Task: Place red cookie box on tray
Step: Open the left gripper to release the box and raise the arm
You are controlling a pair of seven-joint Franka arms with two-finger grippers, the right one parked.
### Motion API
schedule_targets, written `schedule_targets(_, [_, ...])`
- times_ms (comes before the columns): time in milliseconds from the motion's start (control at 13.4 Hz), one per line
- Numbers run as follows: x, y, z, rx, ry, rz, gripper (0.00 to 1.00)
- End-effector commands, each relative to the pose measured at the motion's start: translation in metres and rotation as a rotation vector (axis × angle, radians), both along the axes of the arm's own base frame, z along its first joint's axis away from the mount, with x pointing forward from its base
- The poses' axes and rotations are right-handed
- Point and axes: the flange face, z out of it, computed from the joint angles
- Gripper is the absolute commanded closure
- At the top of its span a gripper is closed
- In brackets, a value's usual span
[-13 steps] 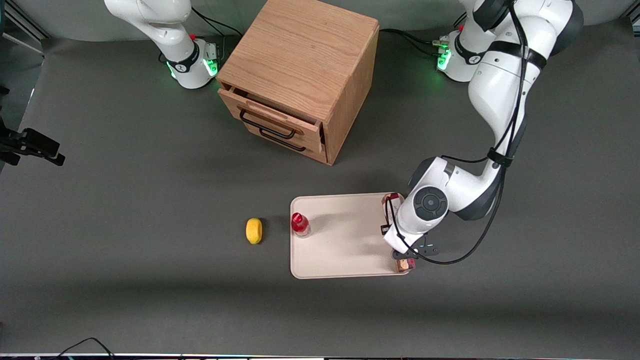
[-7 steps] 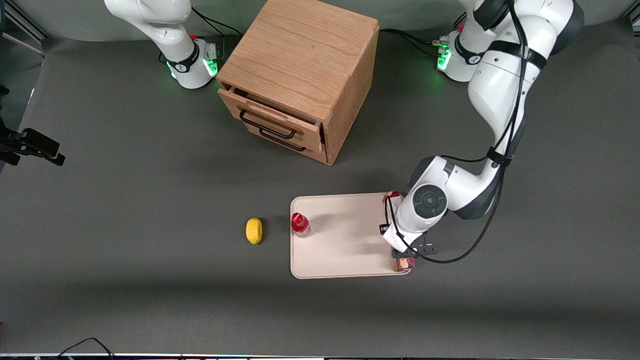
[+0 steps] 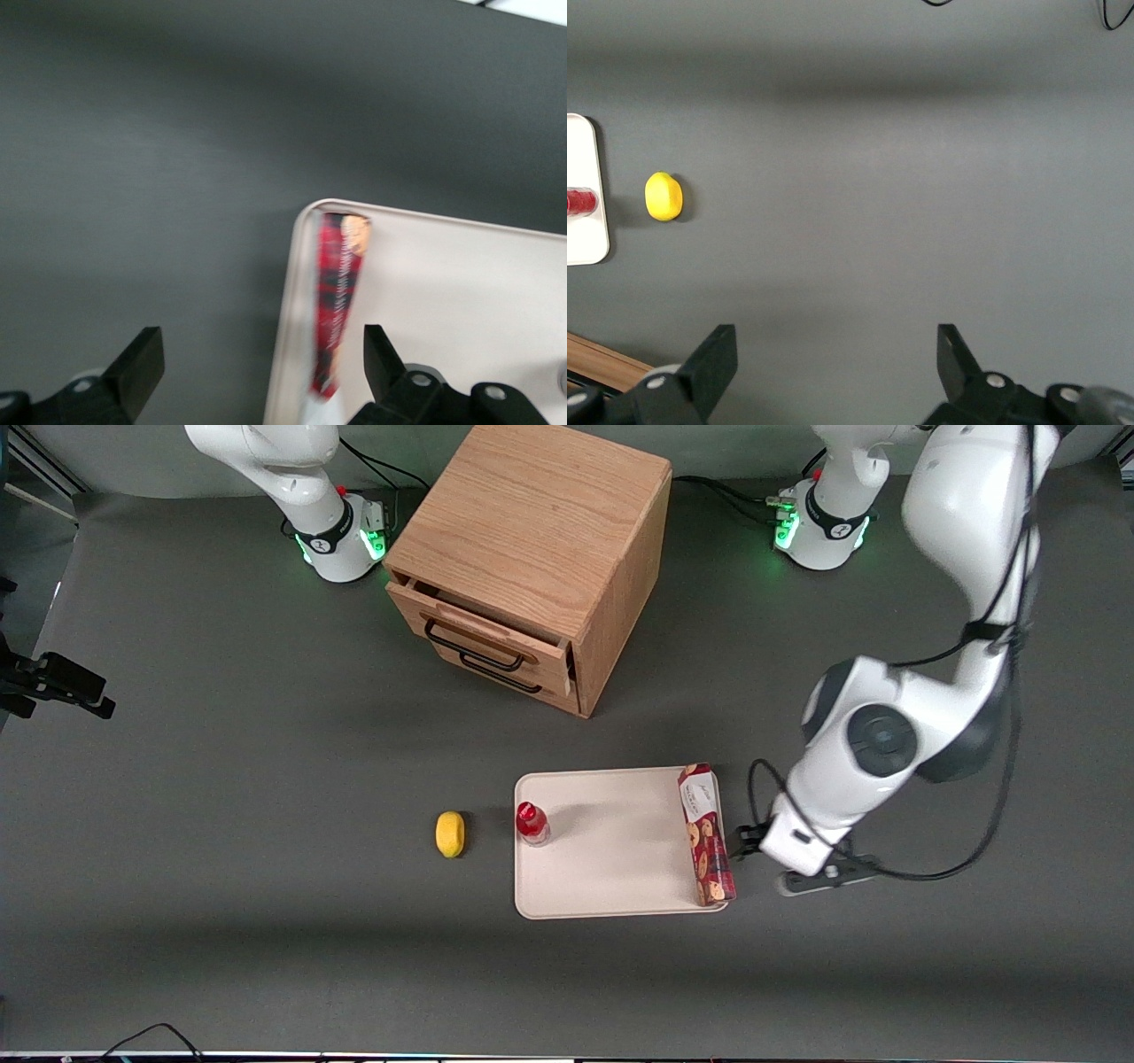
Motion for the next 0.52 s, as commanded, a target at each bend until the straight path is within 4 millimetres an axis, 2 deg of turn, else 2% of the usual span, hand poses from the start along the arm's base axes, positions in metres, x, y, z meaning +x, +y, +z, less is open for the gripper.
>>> schedule_targets(0, [-0.028, 0.065, 0.063, -0.002, 0.058, -0.061, 0.00])
schedule_targets(74, [-0.035, 0.091, 0.083, 0.021, 0.075, -0.102, 0.00])
schedule_targets(149, [-0.042, 0.122, 0.095, 0.043, 0.106, -0.131, 0.00])
schedule_targets(223, [-0.050, 0.146, 0.110, 0.063, 0.119, -0.153, 0.00])
schedule_targets(372, [-0.071, 0.177, 0.148, 0.084, 0.126, -0.152, 0.00])
schedule_targets(447, [-0.086, 0.183, 0.169, 0.091, 0.124, -0.148, 0.00])
